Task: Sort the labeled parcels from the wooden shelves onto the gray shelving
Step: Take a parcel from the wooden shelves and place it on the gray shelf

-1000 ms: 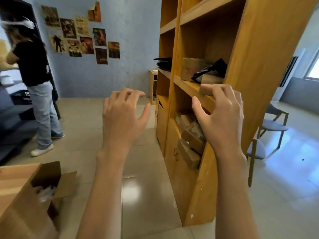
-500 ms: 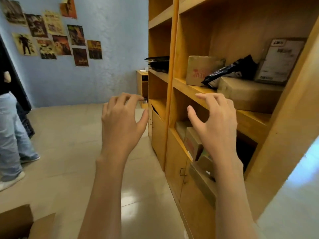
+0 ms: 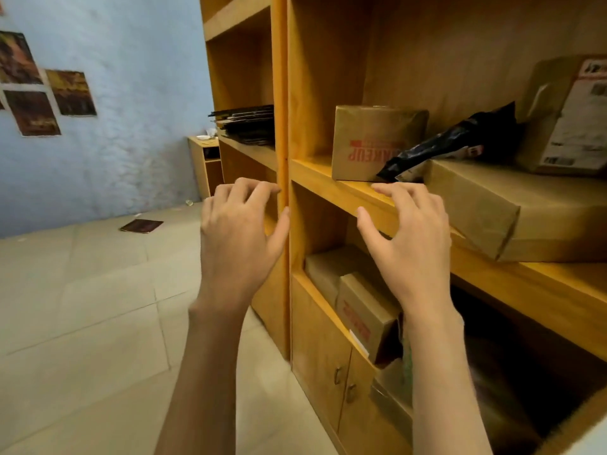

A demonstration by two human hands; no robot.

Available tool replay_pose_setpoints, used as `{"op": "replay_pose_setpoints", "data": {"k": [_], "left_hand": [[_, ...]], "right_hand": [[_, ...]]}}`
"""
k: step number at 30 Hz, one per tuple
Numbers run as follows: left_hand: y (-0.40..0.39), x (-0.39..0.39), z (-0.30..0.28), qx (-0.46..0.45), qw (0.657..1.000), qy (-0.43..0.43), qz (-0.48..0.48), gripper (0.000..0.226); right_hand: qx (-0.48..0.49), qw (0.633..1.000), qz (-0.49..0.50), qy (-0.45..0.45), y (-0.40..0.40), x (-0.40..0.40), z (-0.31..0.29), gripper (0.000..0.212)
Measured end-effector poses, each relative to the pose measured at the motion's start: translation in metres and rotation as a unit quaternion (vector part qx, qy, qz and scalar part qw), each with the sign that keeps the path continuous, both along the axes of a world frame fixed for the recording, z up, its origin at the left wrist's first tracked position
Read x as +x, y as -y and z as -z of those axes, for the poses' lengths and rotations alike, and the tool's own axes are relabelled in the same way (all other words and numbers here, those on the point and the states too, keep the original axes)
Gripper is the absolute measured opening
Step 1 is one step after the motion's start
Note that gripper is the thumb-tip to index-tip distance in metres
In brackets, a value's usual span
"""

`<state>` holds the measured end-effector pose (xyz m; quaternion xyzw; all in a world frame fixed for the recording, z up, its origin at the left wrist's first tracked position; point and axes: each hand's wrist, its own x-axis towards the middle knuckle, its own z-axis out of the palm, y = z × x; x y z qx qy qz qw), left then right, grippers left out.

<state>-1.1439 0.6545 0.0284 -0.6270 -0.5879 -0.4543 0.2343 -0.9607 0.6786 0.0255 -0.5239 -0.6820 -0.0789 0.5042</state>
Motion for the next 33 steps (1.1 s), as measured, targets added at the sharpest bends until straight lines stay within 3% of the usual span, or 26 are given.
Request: {"op": "replay_pose_setpoints", "data": {"k": [17, 24, 33], "left_hand": [[-0.279, -0.035, -0.026, 0.018, 0.997, 0.003, 0.078, 0.031], [-0.375, -0.020, -0.036, 0.013, 0.983, 0.014, 0.181, 0.033], [-0.460, -0.014, -0.045, -0.006, 0.942, 0.057, 0.331, 0.054]], "right_hand": [[0.015, 0.998, 0.069, -0.006, -0.248, -0.040, -0.029, 0.038], [0.029, 0.985, 0.168, -0.008, -0.302, -0.037, -0.031, 0.038], [0.029, 0.959, 0.267, -0.094, -0.349, -0.036, -0.035, 0.052]]}}
